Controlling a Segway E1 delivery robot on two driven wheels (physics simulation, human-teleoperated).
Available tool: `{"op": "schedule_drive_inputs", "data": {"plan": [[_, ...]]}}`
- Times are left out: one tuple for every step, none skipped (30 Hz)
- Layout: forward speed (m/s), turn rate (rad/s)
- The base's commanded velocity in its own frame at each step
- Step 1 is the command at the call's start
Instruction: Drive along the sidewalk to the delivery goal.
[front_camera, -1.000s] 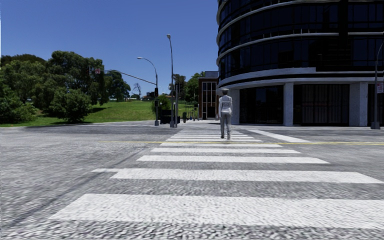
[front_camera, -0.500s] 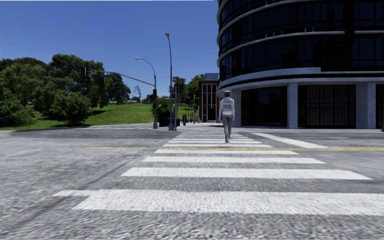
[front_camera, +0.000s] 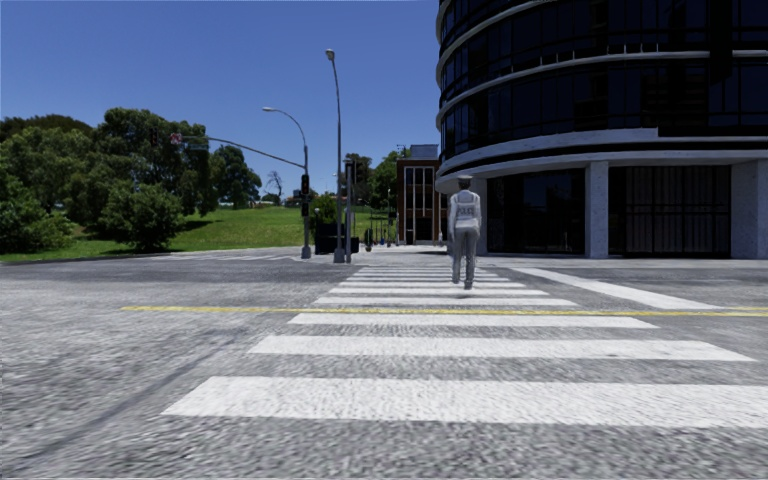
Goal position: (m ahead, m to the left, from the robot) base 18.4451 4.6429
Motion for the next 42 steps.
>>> {"op": "schedule_drive_inputs", "data": {"plan": [[2.0, 0.0], [2.0, 0.0], [2.0, 0.0], [2.0, 0.0], [2.0, 0.0], [2.0, 0.0], [2.0, 0.0], [2.0, 0.0], [2.0, 0.0], [2.0, 0.0], [2.0, 0.0], [2.0, 0.0], [2.0, 0.0], [2.0, 0.0], [2.0, 0.0], [2.0, 0.0], [2.0, 0.0], [2.0, 0.0], [2.0, 0.0], [2.0, -0.02], [2.0, -0.05], [2.0, -0.05], [2.0, -0.07], [2.0, -0.09], [2.0, -0.13], [2.0, -0.13], [2.0, -0.18], [2.0, -0.24], [2.0, -0.24], [2.0, -0.28], [2.0, -0.29], [2.0, -0.3], [2.0, -0.3], [2.0, -0.3], [2.0, -0.3], [2.0, -0.3], [2.0, -0.3], [2.0, -0.3], [2.0, -0.25], [2.0, -0.25], [2.0, -0.02], [2.0, 0.0]]}}
